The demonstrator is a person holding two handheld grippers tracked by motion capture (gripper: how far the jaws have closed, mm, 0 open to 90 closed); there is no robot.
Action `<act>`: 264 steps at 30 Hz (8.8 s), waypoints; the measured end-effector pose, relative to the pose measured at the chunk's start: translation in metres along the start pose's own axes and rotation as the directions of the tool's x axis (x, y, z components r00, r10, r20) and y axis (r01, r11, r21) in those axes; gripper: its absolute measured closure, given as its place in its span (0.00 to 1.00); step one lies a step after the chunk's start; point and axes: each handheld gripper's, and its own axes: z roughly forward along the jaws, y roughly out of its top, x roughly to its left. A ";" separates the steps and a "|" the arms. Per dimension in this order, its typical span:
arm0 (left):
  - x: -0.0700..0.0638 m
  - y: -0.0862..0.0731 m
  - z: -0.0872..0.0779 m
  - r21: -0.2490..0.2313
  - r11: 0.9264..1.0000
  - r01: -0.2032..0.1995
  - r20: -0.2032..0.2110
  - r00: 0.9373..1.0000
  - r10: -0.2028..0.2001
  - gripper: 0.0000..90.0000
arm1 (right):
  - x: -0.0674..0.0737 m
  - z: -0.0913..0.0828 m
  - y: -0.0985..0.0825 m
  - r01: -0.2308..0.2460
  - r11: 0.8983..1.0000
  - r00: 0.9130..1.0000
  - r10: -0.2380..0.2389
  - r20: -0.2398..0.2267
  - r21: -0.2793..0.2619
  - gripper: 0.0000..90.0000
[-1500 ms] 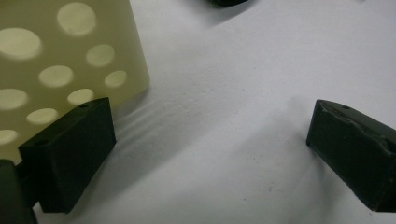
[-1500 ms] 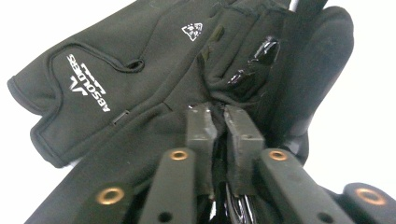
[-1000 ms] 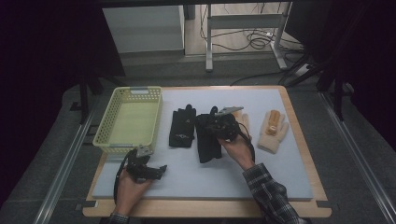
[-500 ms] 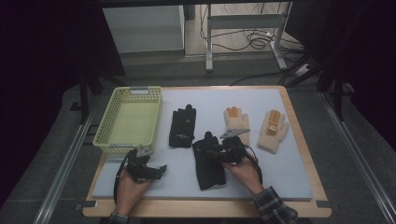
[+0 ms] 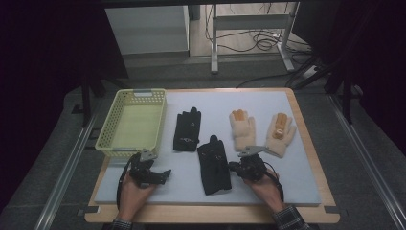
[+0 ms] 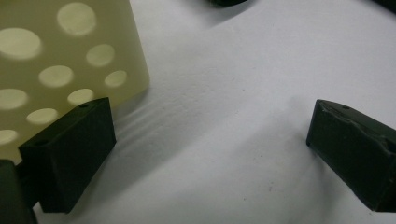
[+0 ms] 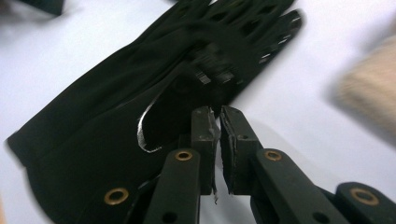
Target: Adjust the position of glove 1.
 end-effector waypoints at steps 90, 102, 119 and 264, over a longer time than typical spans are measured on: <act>0.000 0.000 0.000 -0.001 1.000 0.001 0.001 1.000 -0.001 0.01 | -0.020 0.104 0.172 0.066 0.998 0.992 -0.067 -0.103 -0.020 0.97; 0.000 0.000 0.000 -0.001 1.000 0.001 0.002 1.000 -0.001 0.01 | -0.010 0.049 0.160 0.077 0.996 0.988 -0.081 -0.134 -0.038 0.97; 0.000 0.000 0.000 -0.003 1.000 0.001 0.000 1.000 -0.001 0.01 | 0.014 -0.014 0.097 0.110 0.994 0.979 -0.107 -0.175 0.011 0.97; 0.020 -0.012 -0.018 0.001 1.000 -0.006 0.032 0.999 0.006 0.04 | -0.032 -0.017 -0.022 0.003 1.000 0.980 -0.001 0.198 -0.009 0.25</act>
